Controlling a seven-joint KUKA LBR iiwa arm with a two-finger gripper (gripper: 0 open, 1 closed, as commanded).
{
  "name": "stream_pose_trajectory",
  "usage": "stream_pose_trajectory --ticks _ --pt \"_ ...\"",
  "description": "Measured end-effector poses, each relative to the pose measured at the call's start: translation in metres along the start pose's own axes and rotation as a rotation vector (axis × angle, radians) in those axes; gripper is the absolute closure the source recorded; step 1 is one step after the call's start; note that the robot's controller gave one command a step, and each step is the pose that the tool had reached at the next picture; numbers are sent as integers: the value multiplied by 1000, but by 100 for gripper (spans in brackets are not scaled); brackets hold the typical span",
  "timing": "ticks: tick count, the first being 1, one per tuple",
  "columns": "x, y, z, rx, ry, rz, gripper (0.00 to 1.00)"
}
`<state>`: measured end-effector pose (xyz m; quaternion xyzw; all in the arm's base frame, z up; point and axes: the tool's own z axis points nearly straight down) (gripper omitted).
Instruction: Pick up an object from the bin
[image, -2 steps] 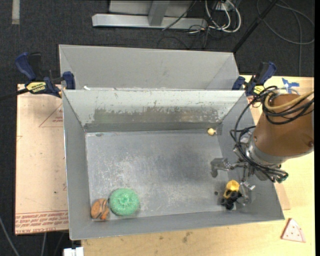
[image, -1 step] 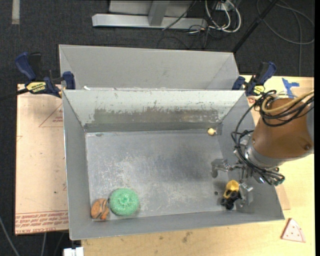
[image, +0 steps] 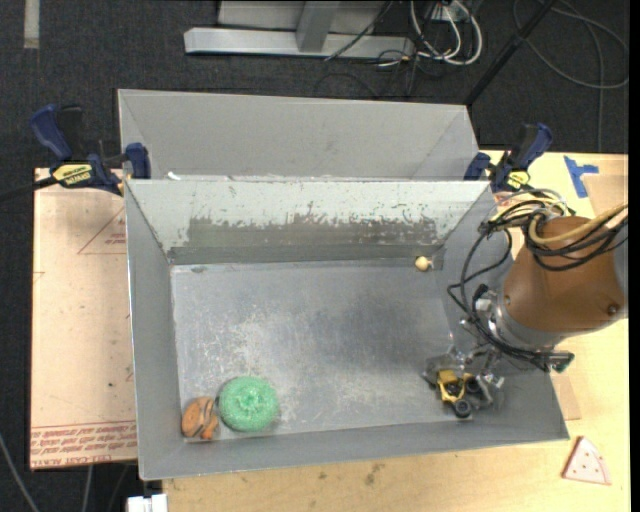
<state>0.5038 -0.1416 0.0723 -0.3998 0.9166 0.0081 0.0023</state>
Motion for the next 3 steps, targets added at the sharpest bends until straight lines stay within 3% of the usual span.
stream_pose_trajectory --ticks 3 --pt "-2 3 -9 0 0 -3 100"
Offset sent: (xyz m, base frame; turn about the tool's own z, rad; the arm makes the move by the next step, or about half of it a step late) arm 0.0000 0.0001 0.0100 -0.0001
